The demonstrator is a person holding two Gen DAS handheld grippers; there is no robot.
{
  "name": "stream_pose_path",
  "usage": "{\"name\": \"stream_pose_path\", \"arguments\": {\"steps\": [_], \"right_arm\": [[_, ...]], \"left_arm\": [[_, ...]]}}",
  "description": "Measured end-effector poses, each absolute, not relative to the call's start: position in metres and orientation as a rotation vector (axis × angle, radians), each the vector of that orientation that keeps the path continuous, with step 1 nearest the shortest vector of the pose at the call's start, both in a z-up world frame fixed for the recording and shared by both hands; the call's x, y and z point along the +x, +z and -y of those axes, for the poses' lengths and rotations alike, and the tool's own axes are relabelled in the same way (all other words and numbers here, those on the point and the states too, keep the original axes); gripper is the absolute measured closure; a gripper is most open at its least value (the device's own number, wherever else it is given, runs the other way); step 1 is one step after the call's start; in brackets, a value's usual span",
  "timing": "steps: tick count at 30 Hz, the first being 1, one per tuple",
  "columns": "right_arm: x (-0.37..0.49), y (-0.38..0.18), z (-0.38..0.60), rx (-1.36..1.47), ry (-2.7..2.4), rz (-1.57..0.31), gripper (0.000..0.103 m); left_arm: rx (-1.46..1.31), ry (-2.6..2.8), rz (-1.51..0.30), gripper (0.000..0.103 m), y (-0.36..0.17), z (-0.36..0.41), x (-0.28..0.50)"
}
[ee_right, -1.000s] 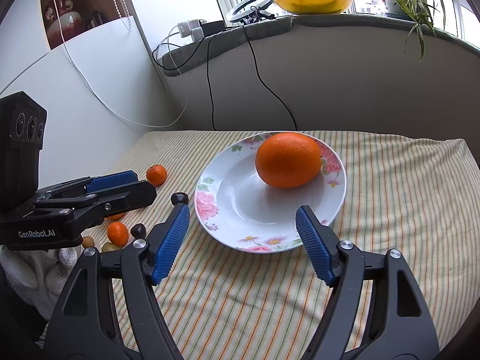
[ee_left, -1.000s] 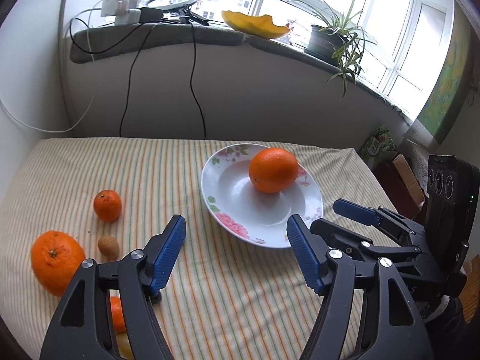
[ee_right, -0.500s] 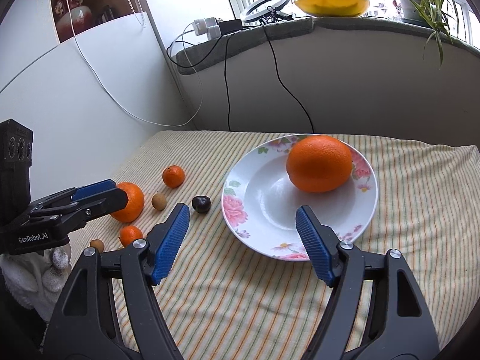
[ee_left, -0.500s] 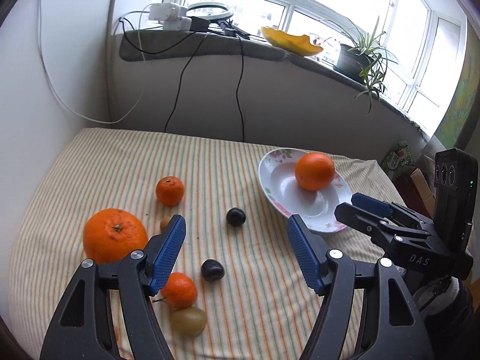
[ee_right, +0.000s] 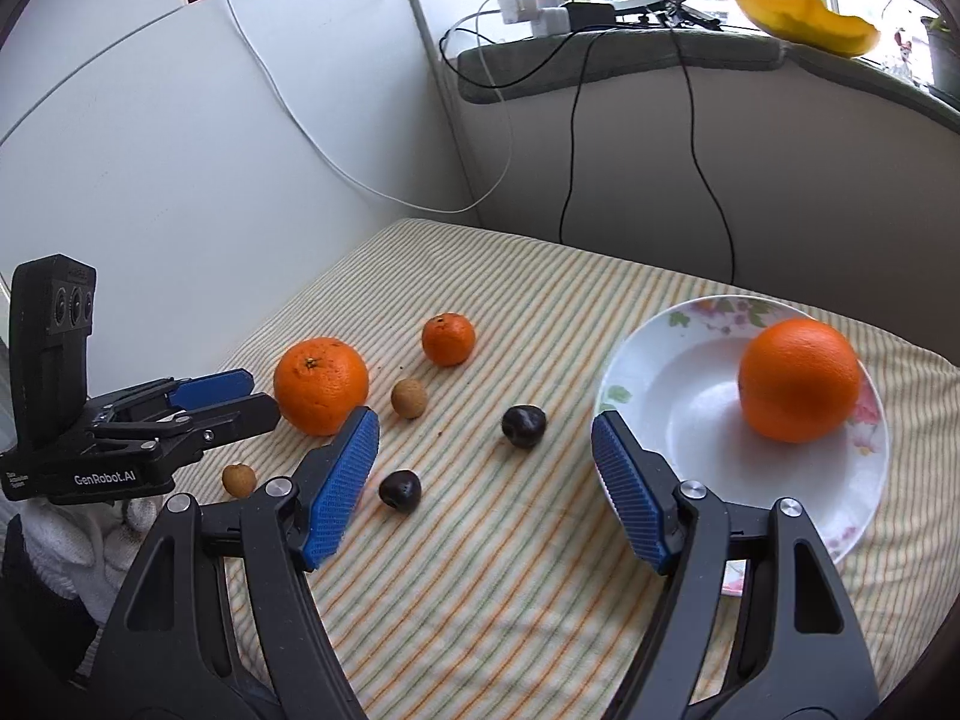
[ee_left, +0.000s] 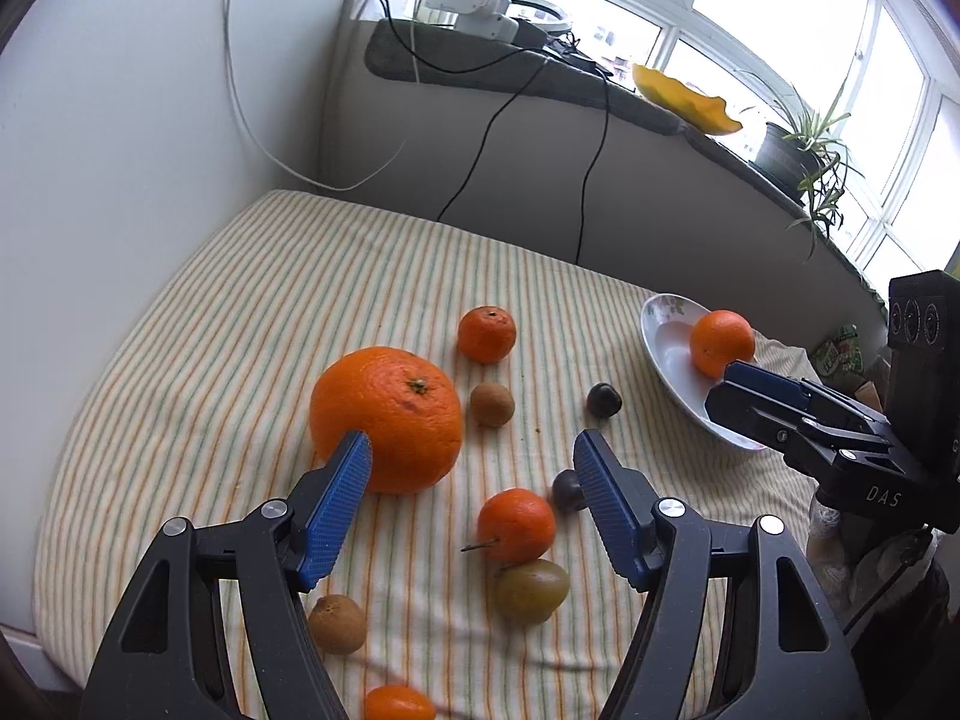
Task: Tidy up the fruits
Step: 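Withdraw the right gripper from the plate toward the remaining fruits, then close the right gripper around the large bumpy tangerine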
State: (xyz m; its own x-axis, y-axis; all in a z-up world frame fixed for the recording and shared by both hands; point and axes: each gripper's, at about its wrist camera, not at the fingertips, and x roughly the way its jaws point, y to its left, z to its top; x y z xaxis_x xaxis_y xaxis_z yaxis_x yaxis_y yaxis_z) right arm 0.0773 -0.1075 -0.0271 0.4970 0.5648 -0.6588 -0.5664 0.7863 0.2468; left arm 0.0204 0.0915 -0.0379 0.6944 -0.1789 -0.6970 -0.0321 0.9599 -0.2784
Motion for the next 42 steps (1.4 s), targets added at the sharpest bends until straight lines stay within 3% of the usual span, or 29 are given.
{"name": "stream_pose_path", "arguments": {"steps": [24, 42], "right_arm": [[0.115, -0.054, -0.016, -0.058, 0.946, -0.969, 0.027], [0.143, -0.082, -0.051, -0.093, 1.000, -1.065, 0.028]], "left_arm": [[-0.322, -0.069, -0.862, 0.040, -0.069, -0.117, 0.030], [-0.352, -0.071, -0.883, 0.043, -0.076, -0.123, 0.035]]}}
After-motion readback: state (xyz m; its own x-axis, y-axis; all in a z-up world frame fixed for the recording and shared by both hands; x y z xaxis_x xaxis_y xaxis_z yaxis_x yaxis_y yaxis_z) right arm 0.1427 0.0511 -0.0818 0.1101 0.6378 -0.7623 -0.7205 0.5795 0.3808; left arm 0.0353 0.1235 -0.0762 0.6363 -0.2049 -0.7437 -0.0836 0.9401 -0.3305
